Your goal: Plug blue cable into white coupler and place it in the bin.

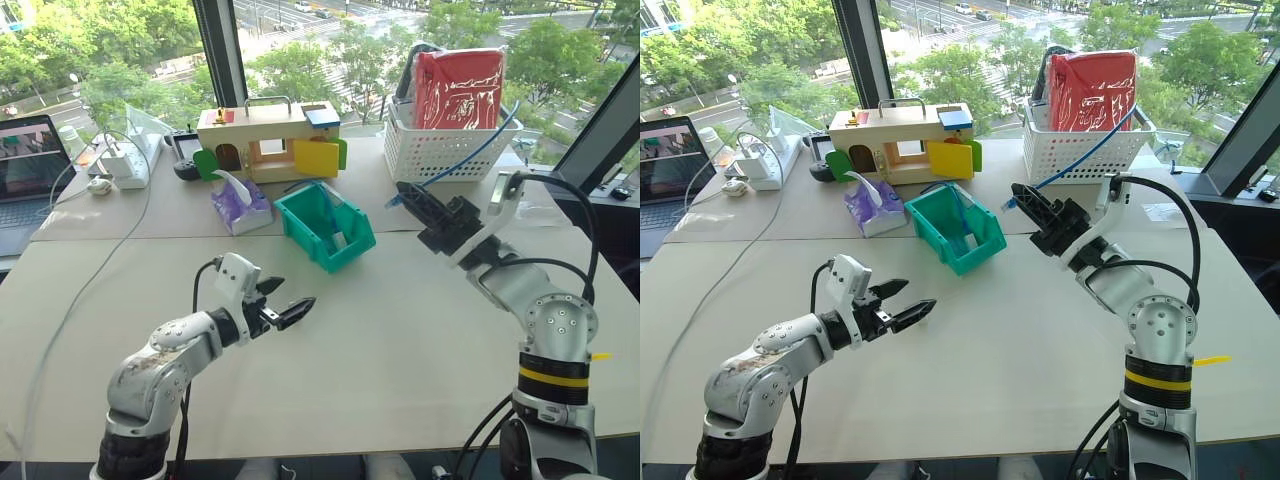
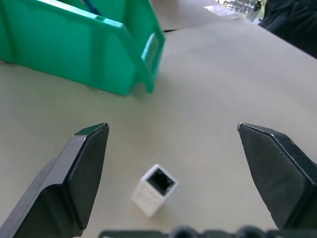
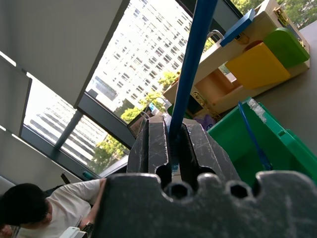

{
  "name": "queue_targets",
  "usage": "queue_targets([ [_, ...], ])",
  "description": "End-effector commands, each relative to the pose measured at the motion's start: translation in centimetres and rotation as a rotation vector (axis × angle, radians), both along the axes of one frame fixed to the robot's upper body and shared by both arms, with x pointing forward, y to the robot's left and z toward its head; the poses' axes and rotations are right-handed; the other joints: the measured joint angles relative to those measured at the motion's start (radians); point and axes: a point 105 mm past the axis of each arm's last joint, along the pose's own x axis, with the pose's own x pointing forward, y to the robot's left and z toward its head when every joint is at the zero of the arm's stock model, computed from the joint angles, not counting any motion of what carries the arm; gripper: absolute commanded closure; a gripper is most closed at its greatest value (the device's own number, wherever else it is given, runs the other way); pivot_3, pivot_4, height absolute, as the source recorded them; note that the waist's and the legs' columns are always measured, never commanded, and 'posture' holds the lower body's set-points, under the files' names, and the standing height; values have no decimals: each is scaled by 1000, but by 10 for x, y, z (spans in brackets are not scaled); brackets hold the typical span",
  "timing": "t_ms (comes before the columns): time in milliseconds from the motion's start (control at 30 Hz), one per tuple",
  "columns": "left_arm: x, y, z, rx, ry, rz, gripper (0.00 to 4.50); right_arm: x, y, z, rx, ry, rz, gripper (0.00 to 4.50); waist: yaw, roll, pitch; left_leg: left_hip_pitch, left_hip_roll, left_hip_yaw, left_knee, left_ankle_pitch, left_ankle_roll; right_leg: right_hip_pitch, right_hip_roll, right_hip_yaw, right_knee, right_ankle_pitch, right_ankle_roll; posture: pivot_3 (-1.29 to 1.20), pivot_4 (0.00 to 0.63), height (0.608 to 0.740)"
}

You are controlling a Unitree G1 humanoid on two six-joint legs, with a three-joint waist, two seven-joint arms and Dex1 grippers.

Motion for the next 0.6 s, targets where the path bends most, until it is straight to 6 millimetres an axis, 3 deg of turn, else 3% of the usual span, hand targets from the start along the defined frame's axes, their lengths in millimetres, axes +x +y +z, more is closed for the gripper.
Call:
queue_targets([
  [33, -7, 1, 5, 14, -18, 47, 28, -4, 2, 14, 7, -56, 16, 4500, 0, 0, 0, 0, 0, 0, 0, 0, 0, 0, 0, 0, 0, 0, 0, 0, 150, 740],
  [333, -15, -12, -20, 79, 67, 184, 28, -9, 6, 12, -10, -41, 28, 4500, 6, 0, 0, 1, 0, 0, 0, 0, 0, 1, 0, 0, -1, 0, 0, 0, 150, 740],
  [600, 0, -12, -28, 123, 97, 306, 28, -18, -2, 10, -43, -7, 4, 4500, 10, 0, 0, 1, 0, 0, 0, 0, 0, 1, 0, 0, -2, 0, 0, 0, 150, 740],
])
